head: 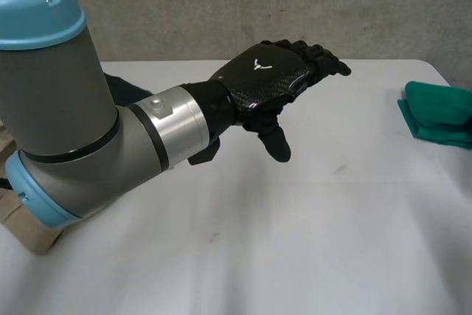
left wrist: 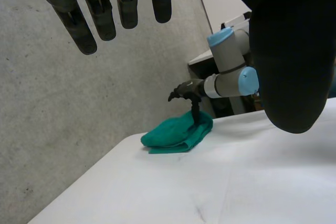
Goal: Fold the laundry.
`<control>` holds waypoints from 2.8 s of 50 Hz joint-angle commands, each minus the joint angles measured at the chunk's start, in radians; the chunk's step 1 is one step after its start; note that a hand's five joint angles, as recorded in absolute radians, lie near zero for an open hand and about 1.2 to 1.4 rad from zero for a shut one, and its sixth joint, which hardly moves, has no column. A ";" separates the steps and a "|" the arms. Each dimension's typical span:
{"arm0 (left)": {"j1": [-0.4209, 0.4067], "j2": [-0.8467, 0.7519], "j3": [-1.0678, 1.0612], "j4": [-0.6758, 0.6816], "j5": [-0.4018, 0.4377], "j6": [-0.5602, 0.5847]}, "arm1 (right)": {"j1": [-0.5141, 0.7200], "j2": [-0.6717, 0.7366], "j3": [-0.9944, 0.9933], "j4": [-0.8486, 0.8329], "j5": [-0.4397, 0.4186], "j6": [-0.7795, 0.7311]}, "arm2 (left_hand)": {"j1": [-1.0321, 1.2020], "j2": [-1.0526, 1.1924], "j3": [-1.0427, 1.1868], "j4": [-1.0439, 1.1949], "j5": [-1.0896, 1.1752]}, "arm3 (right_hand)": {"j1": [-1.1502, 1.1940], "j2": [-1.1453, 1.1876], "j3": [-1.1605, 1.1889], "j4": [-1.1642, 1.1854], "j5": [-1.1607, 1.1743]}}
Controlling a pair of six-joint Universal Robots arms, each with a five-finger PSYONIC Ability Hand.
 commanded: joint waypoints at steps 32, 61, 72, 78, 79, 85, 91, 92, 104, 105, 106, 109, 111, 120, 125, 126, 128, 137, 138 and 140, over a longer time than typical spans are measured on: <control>0.461 -0.195 0.026 0.032 -0.717 0.526 | 0.194 -1.086 1.550 -0.391 -0.433 -0.391 | 0.017 0.006 -0.001 0.006 -0.006 | -0.048 -0.036 -0.031 -0.030 -0.045; 0.699 -0.425 0.000 0.483 -0.817 0.873 | 0.197 -1.097 1.673 -0.325 -0.439 -0.396 | 1.197 1.185 1.178 1.186 1.174 | -0.048 -0.036 -0.031 -0.030 -0.045; 0.490 -0.140 -0.045 0.464 -0.819 0.600 | 0.197 -1.125 1.674 -0.326 -0.433 -0.394 | 1.197 1.185 1.178 1.186 1.174 | -0.048 -0.036 -0.031 -0.030 -0.045; 0.298 -0.042 -0.005 0.393 -0.778 0.486 | 0.195 -1.158 1.673 -0.331 -0.429 -0.382 | 1.197 1.185 1.178 1.186 1.174 | -0.048 -0.036 -0.031 -0.030 -0.045; 0.267 -0.040 0.001 0.384 -0.771 0.467 | 0.195 -1.163 1.673 -0.332 -0.429 -0.380 | 1.197 1.185 1.178 1.186 1.174 | -0.048 -0.036 -0.031 -0.030 -0.045; 0.079 -0.051 0.030 0.295 -0.708 0.311 | 0.195 -1.190 1.668 -0.334 -0.421 -0.373 | 1.197 1.185 1.178 1.186 1.174 | -0.048 -0.036 -0.031 -0.030 -0.045; -0.059 -0.171 0.036 0.204 -0.609 0.154 | 0.192 -1.194 1.659 -0.334 -0.370 -0.367 | 1.197 1.185 1.178 1.186 1.174 | -0.048 -0.036 -0.031 -0.030 -0.045; -0.074 -0.192 0.039 0.197 -0.606 0.143 | 0.192 -1.194 1.658 -0.333 -0.366 -0.364 | 1.197 1.185 1.178 1.186 1.174 | -0.048 -0.036 -0.031 -0.030 -0.045; -0.148 -0.395 0.096 0.017 -0.632 0.134 | 0.177 -1.194 1.630 -0.317 -0.350 -0.267 | -0.013 -0.024 -0.031 -0.023 -0.035 | -0.048 -0.036 -0.031 -0.030 -0.045; -0.145 -0.360 0.093 0.025 -0.639 0.132 | 0.177 -1.194 1.624 -0.314 -0.350 -0.261 | -0.013 -0.024 -0.031 -0.023 -0.035 | -0.048 -0.036 -0.031 -0.030 -0.045; -0.143 -0.332 0.090 0.029 -0.644 0.131 | 0.177 -1.194 1.621 -0.310 -0.349 -0.258 | -0.013 -0.024 -0.031 -0.023 -0.035 | -0.048 -0.036 -0.031 -0.030 -0.045; -0.116 -0.211 0.038 0.068 -0.659 0.122 | 0.178 -1.194 1.595 -0.276 -0.349 -0.252 | 0.011 0.000 -0.007 0.000 -0.012 | -0.048 -0.036 -0.031 -0.030 -0.045; -0.097 -0.163 0.000 0.092 -0.658 0.122 | 0.187 -1.194 1.578 -0.242 -0.347 -0.252 | 0.020 0.009 0.002 0.009 -0.003 | -0.048 -0.036 -0.031 -0.030 -0.045; -0.041 -0.004 -0.265 0.141 -0.659 0.137 | 0.310 -1.163 1.351 0.066 -0.361 -0.210 | 0.178 0.167 0.160 0.168 0.155 | -0.048 -0.036 -0.031 -0.030 -0.045; -0.042 0.000 -0.375 0.180 -0.658 0.137 | 0.330 -1.042 1.198 0.120 -0.364 -0.218 | 0.175 0.164 0.157 0.165 0.153 | -0.048 -0.036 -0.031 -0.030 -0.045; -0.044 0.003 -0.387 0.195 -0.658 0.137 | 0.333 -1.017 1.167 0.122 -0.364 -0.219 | 0.175 0.164 0.157 0.165 0.153 | -0.048 -0.036 -0.031 -0.030 -0.045; -0.056 0.004 -0.418 0.261 -0.658 0.137 | 0.350 -0.947 1.076 0.126 -0.358 -0.227 | 0.164 0.152 0.145 0.153 0.141 | -0.048 -0.036 -0.031 -0.030 -0.045; -0.205 -0.025 -0.445 0.424 -0.658 0.151 | 0.370 -0.721 0.897 0.126 -0.404 -0.438 | 0.099 0.088 0.081 0.089 0.076 | -0.048 -0.036 -0.031 -0.030 -0.045; -0.208 -0.054 -0.441 0.418 -0.662 0.161 | 0.379 -0.700 0.892 0.129 -0.418 -0.475 | 0.099 0.088 0.081 0.089 0.076 | -0.048 -0.036 -0.031 -0.030 -0.045; -0.209 -0.088 -0.436 0.416 -0.667 0.177 | 0.391 -0.684 0.894 0.131 -0.432 -0.498 | 0.099 0.088 0.081 0.089 0.076 | -0.048 -0.036 -0.031 -0.030 -0.045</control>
